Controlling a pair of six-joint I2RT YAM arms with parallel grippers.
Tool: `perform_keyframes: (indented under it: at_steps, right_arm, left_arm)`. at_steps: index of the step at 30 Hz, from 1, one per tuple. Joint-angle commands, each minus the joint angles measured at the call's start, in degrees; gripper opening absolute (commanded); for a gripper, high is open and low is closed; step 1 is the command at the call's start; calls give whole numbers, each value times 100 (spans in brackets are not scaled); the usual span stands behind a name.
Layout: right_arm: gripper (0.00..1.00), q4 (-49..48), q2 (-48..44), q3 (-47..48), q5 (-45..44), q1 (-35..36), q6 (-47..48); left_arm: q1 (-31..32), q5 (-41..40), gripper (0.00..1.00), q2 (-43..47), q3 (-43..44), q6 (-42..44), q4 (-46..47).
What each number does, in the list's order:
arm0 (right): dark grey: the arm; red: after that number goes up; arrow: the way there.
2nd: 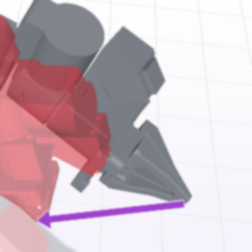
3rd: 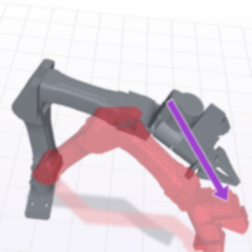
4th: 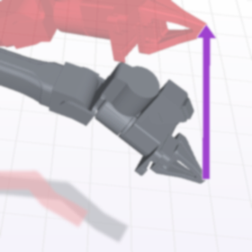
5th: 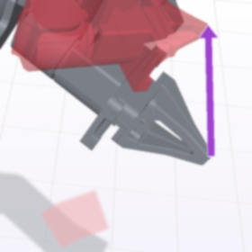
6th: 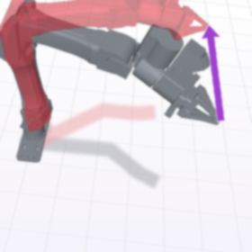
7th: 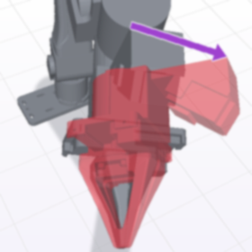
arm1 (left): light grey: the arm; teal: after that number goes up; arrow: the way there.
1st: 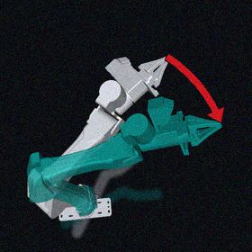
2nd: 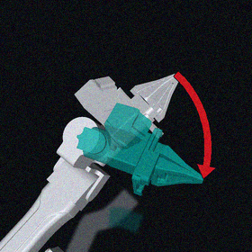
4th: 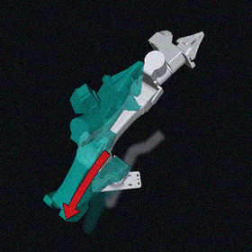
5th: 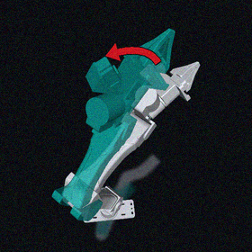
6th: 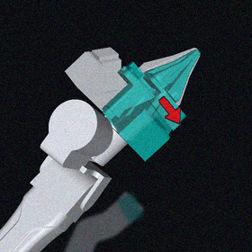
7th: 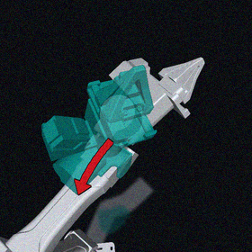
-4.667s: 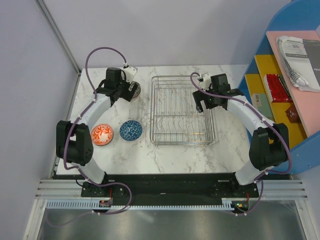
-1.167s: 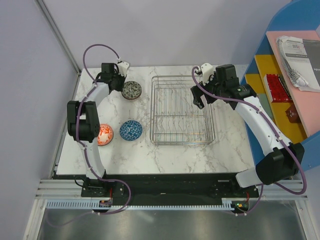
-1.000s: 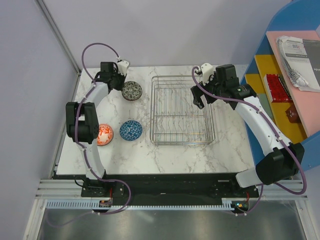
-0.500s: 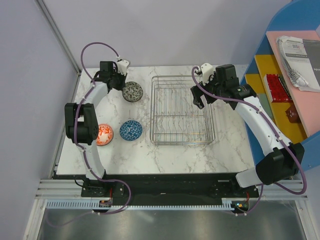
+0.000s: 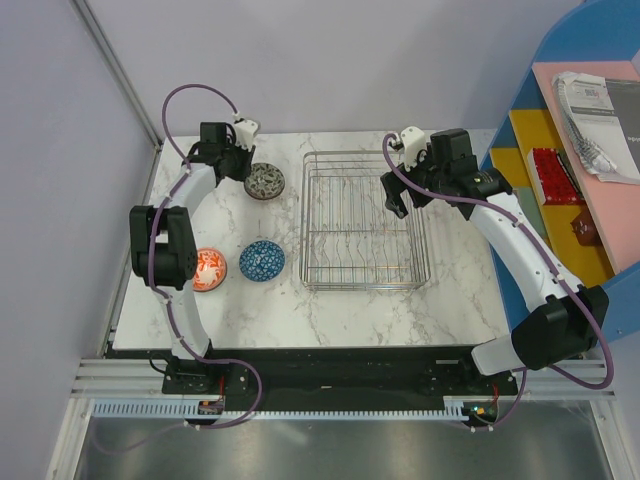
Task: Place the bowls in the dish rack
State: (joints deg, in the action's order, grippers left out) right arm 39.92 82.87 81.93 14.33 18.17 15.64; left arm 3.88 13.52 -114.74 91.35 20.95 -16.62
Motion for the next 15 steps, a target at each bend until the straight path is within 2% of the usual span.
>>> perform_keyframes:
  at_steps: [1,5,6,8,15]
  right_arm:
    - [98,-64,-131,-2,53,28,-52]
    - [98,-72,-122,-10,53,28,-43]
    - [98,-72,-113,-19,44,28,-43]
    - [98,-72,-122,-19,53,28,-35]
    - [98,-72,-122,-46,53,28,-26]
  left_arm:
    - [16,2,32,-13,216,14,54]
    - [16,-33,41,-57,216,14,36]
    - [16,-42,48,-66,208,32,45]
    - [16,-103,48,-84,190,23,36]
    - [8,-323,67,-136,137,-21,36]
